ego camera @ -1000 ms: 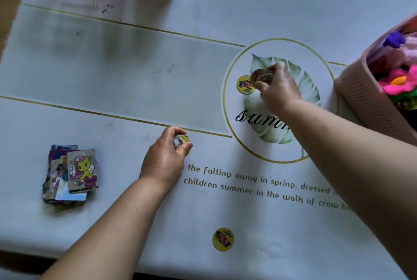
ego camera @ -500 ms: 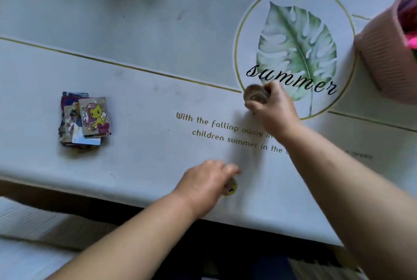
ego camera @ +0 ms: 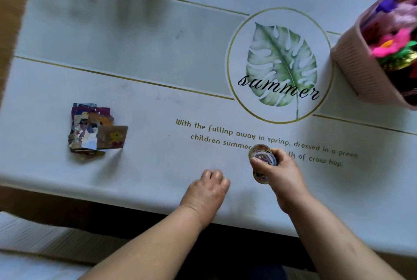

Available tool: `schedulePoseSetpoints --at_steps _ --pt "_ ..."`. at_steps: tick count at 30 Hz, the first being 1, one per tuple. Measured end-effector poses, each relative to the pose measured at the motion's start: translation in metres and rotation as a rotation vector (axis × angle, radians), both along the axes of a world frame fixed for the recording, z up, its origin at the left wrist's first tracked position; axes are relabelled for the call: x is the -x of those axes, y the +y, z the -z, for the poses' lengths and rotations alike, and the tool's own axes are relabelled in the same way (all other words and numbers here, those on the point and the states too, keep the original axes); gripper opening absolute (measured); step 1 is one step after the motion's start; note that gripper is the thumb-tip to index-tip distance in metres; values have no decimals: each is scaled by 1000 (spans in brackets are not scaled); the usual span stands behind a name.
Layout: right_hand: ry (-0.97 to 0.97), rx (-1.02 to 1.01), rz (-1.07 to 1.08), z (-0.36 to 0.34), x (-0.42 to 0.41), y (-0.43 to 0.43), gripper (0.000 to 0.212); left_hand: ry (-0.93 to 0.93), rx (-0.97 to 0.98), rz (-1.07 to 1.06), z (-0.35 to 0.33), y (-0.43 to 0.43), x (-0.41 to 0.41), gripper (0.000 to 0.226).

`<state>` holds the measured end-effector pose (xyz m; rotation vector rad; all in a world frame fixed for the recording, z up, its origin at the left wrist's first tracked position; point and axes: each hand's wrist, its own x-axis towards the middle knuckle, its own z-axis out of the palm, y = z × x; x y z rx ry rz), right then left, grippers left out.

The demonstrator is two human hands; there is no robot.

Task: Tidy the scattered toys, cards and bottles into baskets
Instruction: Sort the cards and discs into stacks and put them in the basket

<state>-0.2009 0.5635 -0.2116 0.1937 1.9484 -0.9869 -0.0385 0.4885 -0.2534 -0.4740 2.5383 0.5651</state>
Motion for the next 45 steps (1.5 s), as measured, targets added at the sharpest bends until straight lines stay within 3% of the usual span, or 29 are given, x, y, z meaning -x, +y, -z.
schedulePoseSetpoints --at_steps 6,9,14,18,20,24,27,30,34,37,41,45 --pt "8 34 -32 -10 -5 5 29 17 -56 -117 2 -2 -7 82" --pt "8 18 -67 -8 -8 9 29 -80 -167 -155 -4 -17 -6 56" --pt "-89 6 -203 1 -36 4 31 22 -223 -101 4 -30 -15 41" --pt "-72 3 -130 10 -46 -1 29 68 -66 -107 7 -22 -15 79" --pt "-78 -1 -97 10 -45 -4 30 67 -44 -153 10 -20 -14 86" --pt "-84 -8 -102 7 -39 -10 32 -12 -23 -229 -3 -27 -5 69" --pt "-85 -4 -117 6 -35 -15 33 -128 -134 -255 -4 -36 -2 46" --pt "-109 -5 -143 7 -38 -20 35 -66 -371 -619 -7 -52 -1 31" --pt "-155 34 -218 13 -52 -32 31 18 -900 -1157 -19 -70 2 17" --pt "-64 12 -305 16 -66 -49 30 11 -1247 -1463 -34 -77 8 31" --pt "77 -39 -360 18 -81 -72 37 120 -1328 -1645 -37 -83 1 29" --pt "-195 91 -231 19 -88 -83 32 171 -1355 -1732 -36 -91 -13 26"
